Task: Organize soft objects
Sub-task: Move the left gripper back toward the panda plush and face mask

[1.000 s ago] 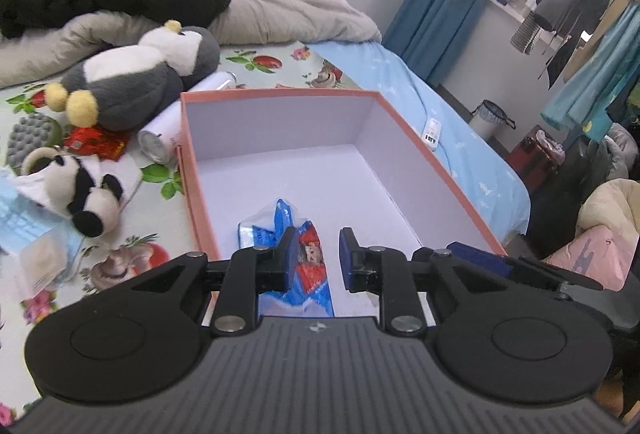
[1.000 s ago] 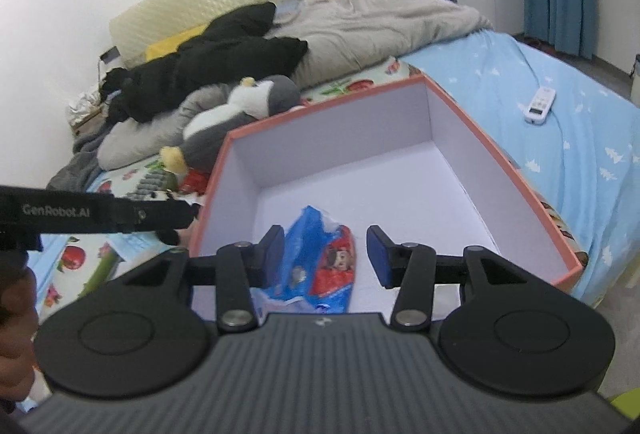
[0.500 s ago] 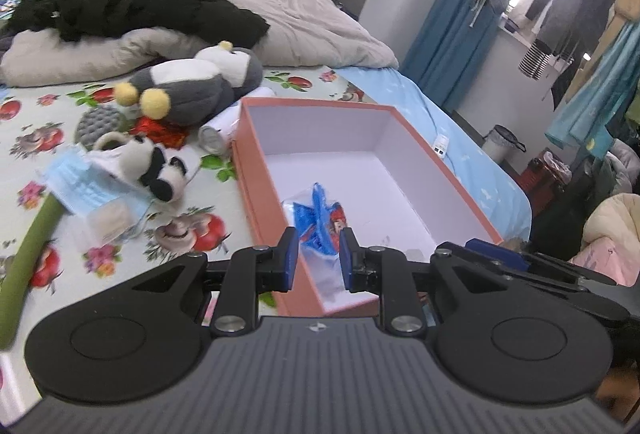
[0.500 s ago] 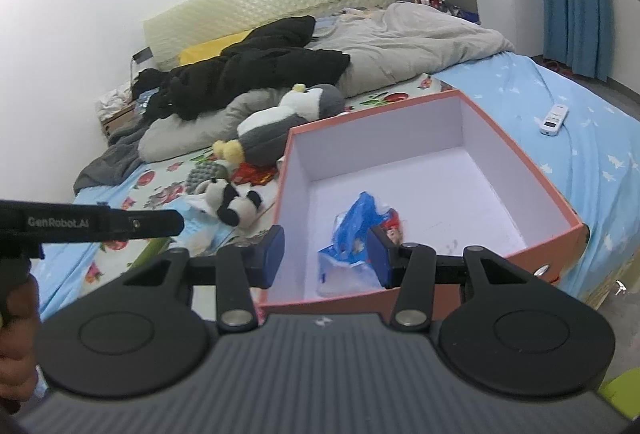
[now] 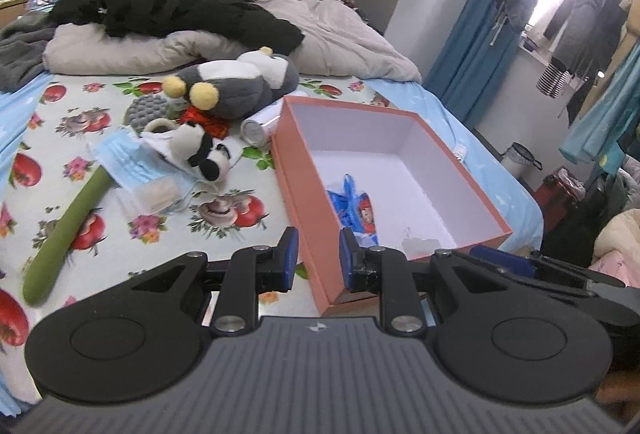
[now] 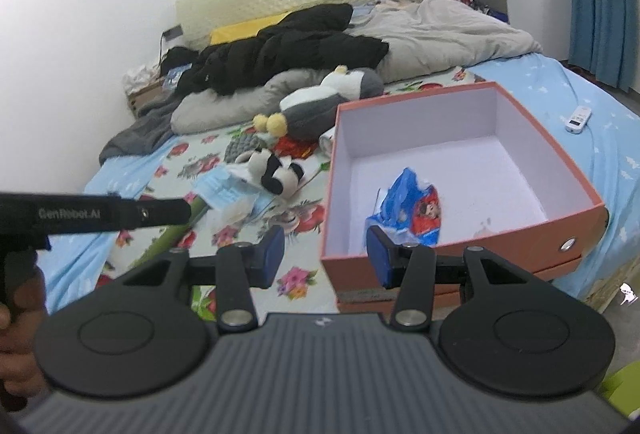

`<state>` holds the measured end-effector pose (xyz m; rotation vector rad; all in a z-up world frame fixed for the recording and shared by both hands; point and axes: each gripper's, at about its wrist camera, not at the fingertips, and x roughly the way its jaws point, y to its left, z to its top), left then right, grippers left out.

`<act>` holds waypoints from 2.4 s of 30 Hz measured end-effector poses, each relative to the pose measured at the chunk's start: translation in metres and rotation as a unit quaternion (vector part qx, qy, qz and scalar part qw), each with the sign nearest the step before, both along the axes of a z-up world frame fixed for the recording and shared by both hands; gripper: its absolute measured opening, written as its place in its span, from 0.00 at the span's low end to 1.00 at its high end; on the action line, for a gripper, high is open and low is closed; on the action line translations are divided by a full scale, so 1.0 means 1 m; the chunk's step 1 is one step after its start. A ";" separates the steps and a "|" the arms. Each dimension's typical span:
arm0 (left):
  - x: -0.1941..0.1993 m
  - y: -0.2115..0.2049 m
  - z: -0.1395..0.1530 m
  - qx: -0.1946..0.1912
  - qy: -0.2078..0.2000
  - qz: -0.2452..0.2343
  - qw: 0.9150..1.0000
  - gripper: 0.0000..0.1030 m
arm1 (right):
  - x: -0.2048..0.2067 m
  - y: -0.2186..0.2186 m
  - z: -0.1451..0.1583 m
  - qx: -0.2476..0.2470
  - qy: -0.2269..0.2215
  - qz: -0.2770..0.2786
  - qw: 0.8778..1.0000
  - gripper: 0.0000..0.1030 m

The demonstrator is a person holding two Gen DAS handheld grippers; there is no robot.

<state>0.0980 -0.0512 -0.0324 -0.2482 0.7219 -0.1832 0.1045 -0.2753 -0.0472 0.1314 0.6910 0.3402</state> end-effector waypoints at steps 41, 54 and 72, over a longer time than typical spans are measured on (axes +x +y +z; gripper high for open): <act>0.036 0.127 -0.084 -0.019 0.055 0.127 0.990 0.25 | 0.079 0.102 -0.045 0.009 0.044 0.105 0.994 0.47; 0.103 0.152 -0.132 -0.032 0.084 0.136 0.987 0.42 | 0.158 0.138 -0.073 -0.009 0.073 0.116 0.991 0.47; 0.170 0.189 -0.193 -0.078 0.111 0.178 0.975 0.41 | 0.236 0.202 -0.126 -0.092 0.069 0.113 0.987 0.42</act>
